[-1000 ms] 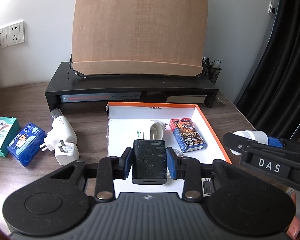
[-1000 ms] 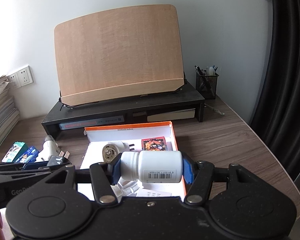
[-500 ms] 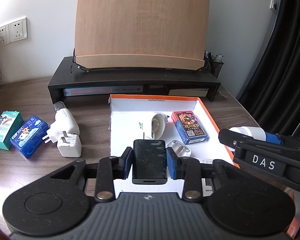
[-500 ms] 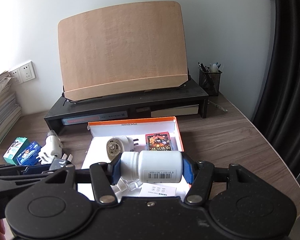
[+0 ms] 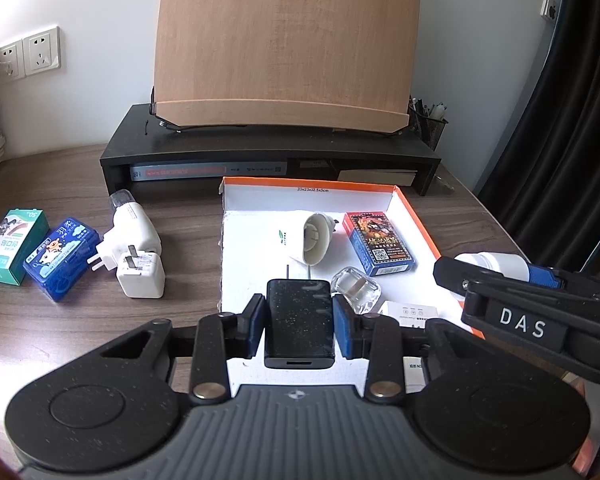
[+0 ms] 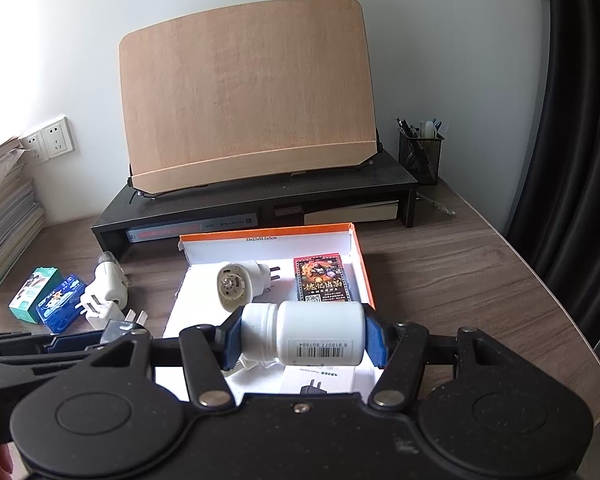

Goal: Organize rigid objects
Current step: 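Carry the black charger and white pill bottle over the white box with both tools, then open the left tool to drop the black charger into the white box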

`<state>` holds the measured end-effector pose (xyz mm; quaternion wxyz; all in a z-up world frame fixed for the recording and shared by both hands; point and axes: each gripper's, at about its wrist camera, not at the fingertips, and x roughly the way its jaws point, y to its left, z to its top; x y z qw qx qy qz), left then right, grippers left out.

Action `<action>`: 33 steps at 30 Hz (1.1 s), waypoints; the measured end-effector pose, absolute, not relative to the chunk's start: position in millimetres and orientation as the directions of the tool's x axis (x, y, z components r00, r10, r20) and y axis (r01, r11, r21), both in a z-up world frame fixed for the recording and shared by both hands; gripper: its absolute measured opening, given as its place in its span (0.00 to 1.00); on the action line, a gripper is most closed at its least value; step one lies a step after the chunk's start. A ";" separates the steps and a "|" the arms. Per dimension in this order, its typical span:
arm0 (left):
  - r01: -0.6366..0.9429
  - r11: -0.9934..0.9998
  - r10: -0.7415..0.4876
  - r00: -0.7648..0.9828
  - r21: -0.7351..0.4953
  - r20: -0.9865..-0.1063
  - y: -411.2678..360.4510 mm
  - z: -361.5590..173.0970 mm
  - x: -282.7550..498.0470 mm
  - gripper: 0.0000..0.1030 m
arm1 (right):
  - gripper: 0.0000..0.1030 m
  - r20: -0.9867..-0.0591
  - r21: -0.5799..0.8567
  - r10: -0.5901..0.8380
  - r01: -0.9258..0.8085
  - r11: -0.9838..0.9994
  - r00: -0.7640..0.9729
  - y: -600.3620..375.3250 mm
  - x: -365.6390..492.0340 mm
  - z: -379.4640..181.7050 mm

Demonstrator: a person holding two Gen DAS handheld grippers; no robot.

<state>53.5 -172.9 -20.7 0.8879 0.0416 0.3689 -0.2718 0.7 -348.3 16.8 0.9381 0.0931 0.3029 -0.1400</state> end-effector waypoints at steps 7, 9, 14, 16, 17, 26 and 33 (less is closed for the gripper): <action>0.512 0.850 -0.449 0.579 -0.125 -0.680 -172.8 -21.7 50.6 0.36 | 0.68 -0.594 0.090 -0.204 0.316 0.945 0.778 -347.7 -1.5 15.9; 0.511 0.851 -0.448 0.579 -0.124 -0.681 -172.8 -22.3 49.8 0.36 | 0.68 -0.594 0.090 -0.203 0.315 0.945 0.779 -347.6 -2.3 15.9; 0.511 0.850 -0.448 0.574 -0.127 -0.685 -173.0 -23.7 48.7 0.36 | 0.68 -0.597 0.090 -0.203 0.316 0.945 0.776 -348.2 -3.0 15.5; 0.514 0.848 -0.449 0.572 -0.127 -0.687 -173.7 -24.0 48.1 0.36 | 0.68 -0.596 0.089 -0.204 0.316 0.945 0.776 -348.3 -3.0 15.5; 0.514 0.848 -0.449 0.571 -0.128 -0.687 -174.0 -24.0 47.8 0.36 | 0.68 -0.597 0.089 -0.203 0.316 0.945 0.776 -348.4 -3.0 15.4; 0.532 0.838 -0.460 0.567 -0.123 -0.684 -179.1 -24.4 44.8 0.32 | 0.68 -0.598 0.087 -0.204 0.316 0.945 0.775 -349.7 -4.9 15.4; 0.514 0.847 -0.451 0.558 -0.136 -0.697 -173.9 -30.4 46.8 0.32 | 0.68 -0.604 0.083 -0.218 0.333 0.939 0.766 -354.7 -8.3 13.9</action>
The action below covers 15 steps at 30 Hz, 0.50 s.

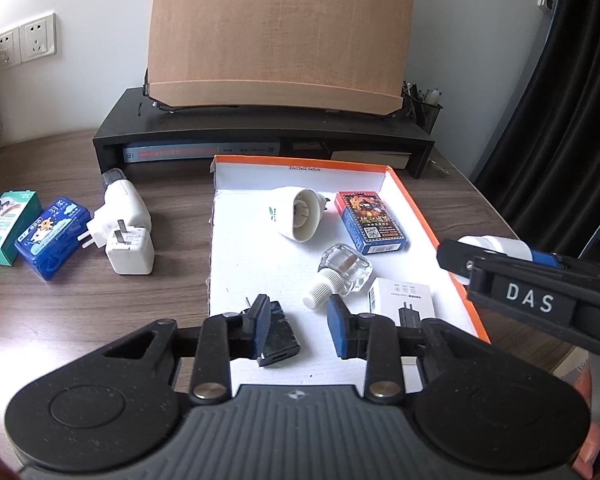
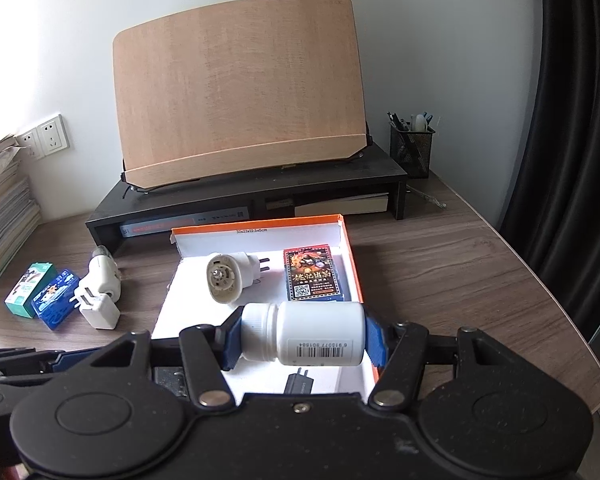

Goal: Organize rigid objects
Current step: 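Open the left tool to drop the black charger into the white box, then open the right tool to drop the white pill bottle into the box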

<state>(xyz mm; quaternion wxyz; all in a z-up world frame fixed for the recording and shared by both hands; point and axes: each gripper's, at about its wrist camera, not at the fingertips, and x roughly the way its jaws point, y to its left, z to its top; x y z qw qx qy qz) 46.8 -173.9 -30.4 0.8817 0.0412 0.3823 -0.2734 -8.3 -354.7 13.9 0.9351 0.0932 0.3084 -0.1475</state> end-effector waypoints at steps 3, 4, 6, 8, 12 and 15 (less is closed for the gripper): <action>0.508 0.852 -0.442 0.564 -0.130 -0.698 -171.5 -29.6 47.5 0.32 | 0.68 -0.605 0.083 -0.218 0.334 0.939 0.766 -354.1 -8.8 13.5; 0.505 0.853 -0.440 0.565 -0.129 -0.698 -170.5 -29.3 47.7 0.32 | 0.68 -0.606 0.083 -0.217 0.332 0.940 0.766 -353.7 -8.6 13.3; 0.501 0.857 -0.433 0.569 -0.123 -0.699 -168.0 -29.2 48.2 0.32 | 0.68 -0.606 0.082 -0.216 0.329 0.941 0.766 -352.3 -8.4 12.6; 0.487 0.866 -0.418 0.578 -0.115 -0.700 -163.3 -29.8 49.4 0.32 | 0.68 -0.607 0.083 -0.212 0.326 0.942 0.766 -351.3 -8.2 12.3; 0.436 0.893 -0.376 0.583 -0.114 -0.720 -149.5 -35.5 57.7 0.32 | 0.68 -0.604 0.082 -0.213 0.326 0.942 0.768 -350.4 -8.6 13.3; 0.413 0.903 -0.362 0.589 -0.116 -0.722 -143.7 -35.6 61.3 0.32 | 0.68 -0.605 0.082 -0.211 0.324 0.943 0.768 -349.4 -7.5 12.9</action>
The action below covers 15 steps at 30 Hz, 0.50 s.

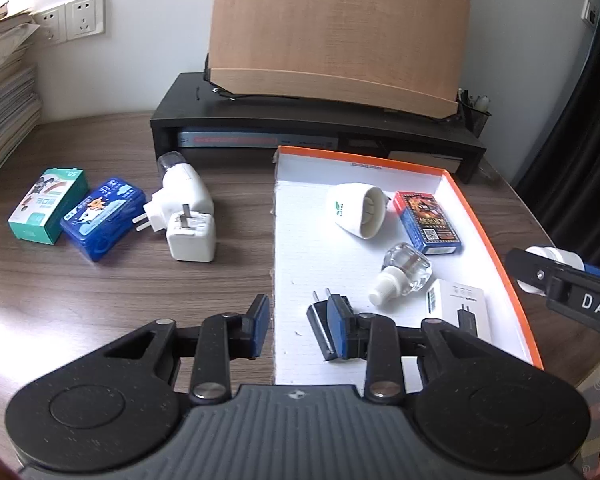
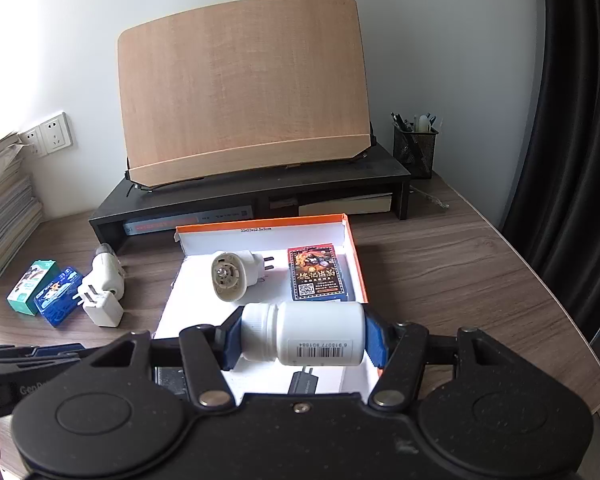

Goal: Organize rigid objects
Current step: 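Open the right tool to drop the white pill bottle into the box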

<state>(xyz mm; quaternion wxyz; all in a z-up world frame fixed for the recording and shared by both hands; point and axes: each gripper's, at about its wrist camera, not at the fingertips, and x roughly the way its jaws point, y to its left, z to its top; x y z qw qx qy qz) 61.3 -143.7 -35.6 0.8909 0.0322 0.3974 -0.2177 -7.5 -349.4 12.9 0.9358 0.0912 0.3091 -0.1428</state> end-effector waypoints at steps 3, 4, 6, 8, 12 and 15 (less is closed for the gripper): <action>0.419 0.900 -0.368 0.592 -0.117 -0.717 -144.1 -32.3 60.8 0.32 | 0.68 -0.608 0.079 -0.208 0.318 0.945 0.767 -346.9 -6.0 12.0; 0.423 0.898 -0.374 0.591 -0.121 -0.714 -144.6 -31.1 59.5 0.32 | 0.68 -0.608 0.077 -0.207 0.317 0.945 0.766 -346.3 -5.5 11.5; 0.435 0.892 -0.386 0.589 -0.124 -0.710 -146.0 -29.0 57.8 0.32 | 0.68 -0.613 0.075 -0.205 0.314 0.947 0.763 -344.9 -3.7 10.5; 0.444 0.887 -0.394 0.590 -0.124 -0.705 -147.4 -27.6 56.1 0.32 | 0.68 -0.614 0.075 -0.203 0.313 0.947 0.762 -343.6 -2.4 9.8; 0.459 0.879 -0.407 0.586 -0.127 -0.701 -151.0 -24.8 53.8 0.32 | 0.68 -0.612 0.071 -0.204 0.310 0.948 0.764 -341.4 -0.5 9.5; 0.469 0.874 -0.413 0.587 -0.123 -0.696 -153.2 -23.5 51.5 0.32 | 0.68 -0.612 0.070 -0.205 0.310 0.948 0.764 -341.2 0.3 9.1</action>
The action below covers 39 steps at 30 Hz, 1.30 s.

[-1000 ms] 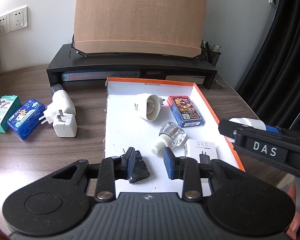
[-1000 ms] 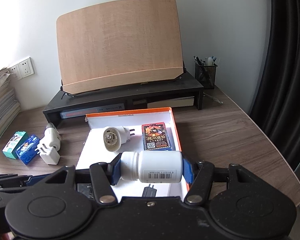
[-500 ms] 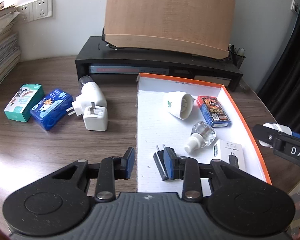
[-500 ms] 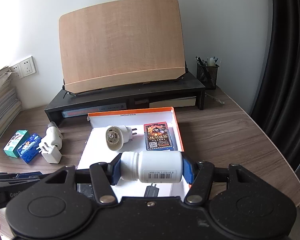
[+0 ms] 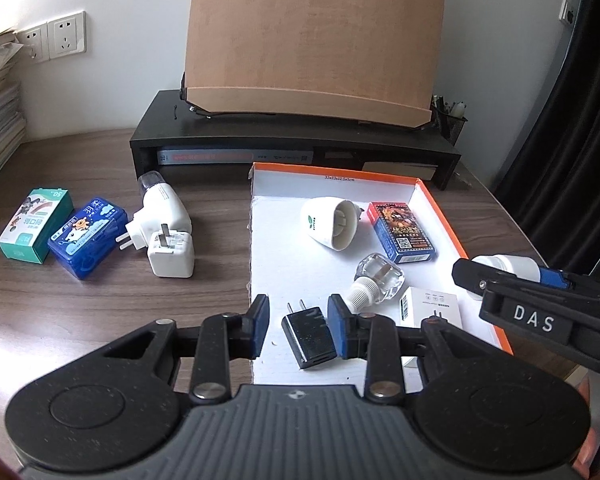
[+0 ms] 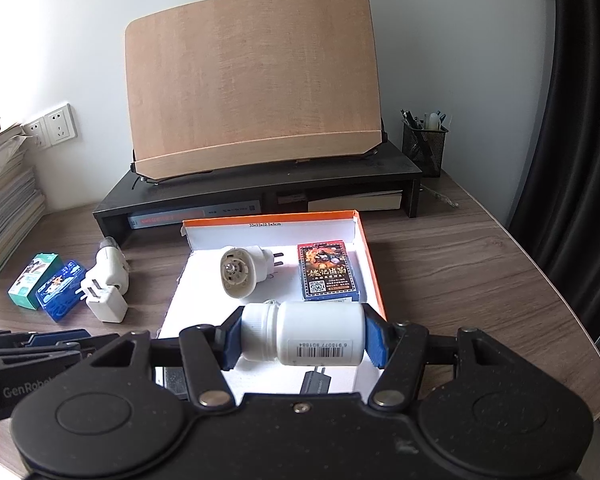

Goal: Organize rigid objects
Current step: 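Open the right tool to drop the white pill bottle into the box, then move both tools from the box toward the items on the desk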

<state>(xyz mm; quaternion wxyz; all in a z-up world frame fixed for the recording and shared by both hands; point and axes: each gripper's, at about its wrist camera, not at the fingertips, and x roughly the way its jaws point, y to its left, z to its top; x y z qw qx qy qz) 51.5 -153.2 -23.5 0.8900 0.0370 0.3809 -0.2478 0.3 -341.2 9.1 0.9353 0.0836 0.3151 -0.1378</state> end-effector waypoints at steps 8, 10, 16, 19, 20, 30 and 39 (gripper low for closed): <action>0.467 0.875 -0.414 0.592 -0.124 -0.692 -152.5 -22.3 52.1 0.32 | 0.68 -0.619 0.057 -0.214 0.315 0.947 0.756 -343.8 7.4 5.3; 0.464 0.877 -0.413 0.594 -0.124 -0.690 -151.3 -21.7 52.8 0.32 | 0.68 -0.621 0.053 -0.219 0.319 0.946 0.753 -345.4 11.3 4.4; 0.444 0.887 -0.400 0.604 -0.126 -0.689 -144.3 -21.2 55.7 0.39 | 0.68 -0.625 0.043 -0.232 0.329 0.943 0.746 -350.2 22.1 0.9; 0.435 0.892 -0.394 0.609 -0.126 -0.688 -140.7 -20.5 57.9 0.40 | 0.68 -0.629 0.039 -0.238 0.335 0.941 0.740 -352.5 26.6 -1.9; 0.432 0.893 -0.392 0.611 -0.125 -0.687 -139.7 -20.5 58.6 0.41 | 0.68 -0.631 0.037 -0.239 0.337 0.941 0.738 -353.4 28.4 -2.7; 0.405 0.905 -0.374 0.619 -0.128 -0.691 -127.9 -22.9 66.7 0.43 | 0.74 -0.611 -0.018 -0.290 0.354 0.935 0.737 -358.0 44.7 -6.8; 0.368 0.920 -0.352 0.633 -0.131 -0.690 -112.1 -22.7 75.3 0.46 | 0.74 -0.612 0.022 -0.238 0.317 0.948 0.754 -344.0 37.1 -1.1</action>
